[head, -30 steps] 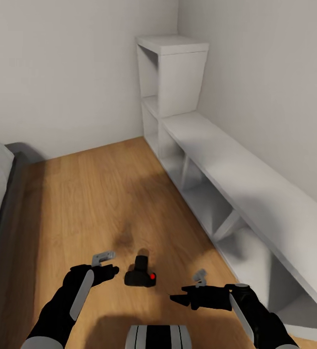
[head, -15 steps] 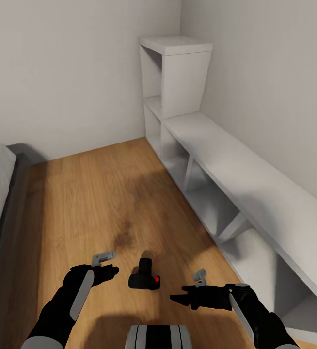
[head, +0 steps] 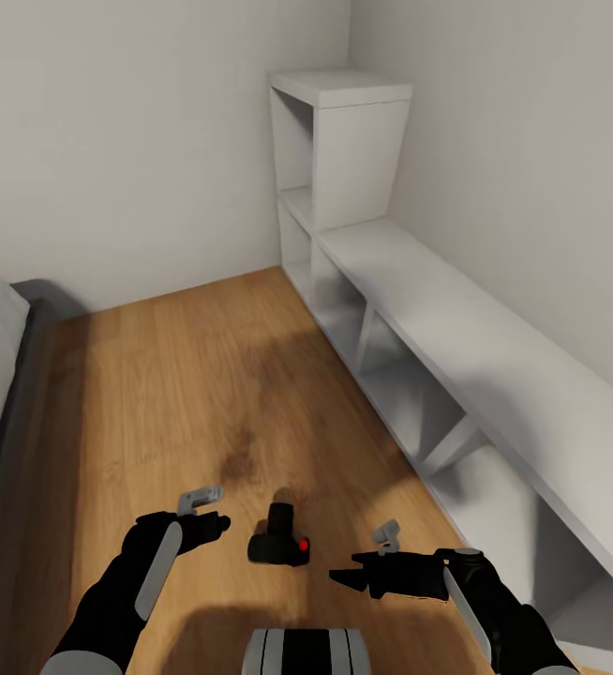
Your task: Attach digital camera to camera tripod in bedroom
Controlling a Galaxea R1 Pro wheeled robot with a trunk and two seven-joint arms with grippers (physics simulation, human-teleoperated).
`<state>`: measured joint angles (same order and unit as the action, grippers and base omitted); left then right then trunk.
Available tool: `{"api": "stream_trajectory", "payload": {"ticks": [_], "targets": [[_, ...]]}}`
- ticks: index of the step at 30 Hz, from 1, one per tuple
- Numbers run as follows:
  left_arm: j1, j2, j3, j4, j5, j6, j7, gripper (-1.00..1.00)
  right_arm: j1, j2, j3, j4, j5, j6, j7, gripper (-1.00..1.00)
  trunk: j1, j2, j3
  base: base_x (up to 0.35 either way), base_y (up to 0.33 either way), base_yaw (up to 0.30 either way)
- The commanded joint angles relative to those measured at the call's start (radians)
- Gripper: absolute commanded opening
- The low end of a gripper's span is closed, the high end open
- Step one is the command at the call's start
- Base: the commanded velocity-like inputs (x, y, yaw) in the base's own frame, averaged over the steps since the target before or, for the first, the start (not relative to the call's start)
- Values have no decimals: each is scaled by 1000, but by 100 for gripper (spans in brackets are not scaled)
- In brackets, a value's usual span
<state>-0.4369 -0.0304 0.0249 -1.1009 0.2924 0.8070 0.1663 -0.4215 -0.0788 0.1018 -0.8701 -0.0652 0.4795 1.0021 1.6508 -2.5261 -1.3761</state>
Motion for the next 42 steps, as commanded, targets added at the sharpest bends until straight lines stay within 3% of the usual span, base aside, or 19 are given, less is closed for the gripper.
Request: {"api": "stream_trajectory", "payload": {"ticks": [1,13,32,42], "targets": [[0,-1,2,-1,11,4,7,100,0,-1,3,-1,-7,8,-1,100,0,0,-1,189,0,0],[0,-2,0,-1,11,4,10,100,0,-1,3,-1,-7,7,-1,100,0,0,-1,157,0,0],[0,-2,-1,-2,11,3,11,100,0,-3,3,3,-11,9,0,100,0,0,-1,7,0,0],[0,-1,-2,-1,11,3,10,100,0,-5,3,6,-12,14,-36,100,0,0,-1,0,0,-10]]}}
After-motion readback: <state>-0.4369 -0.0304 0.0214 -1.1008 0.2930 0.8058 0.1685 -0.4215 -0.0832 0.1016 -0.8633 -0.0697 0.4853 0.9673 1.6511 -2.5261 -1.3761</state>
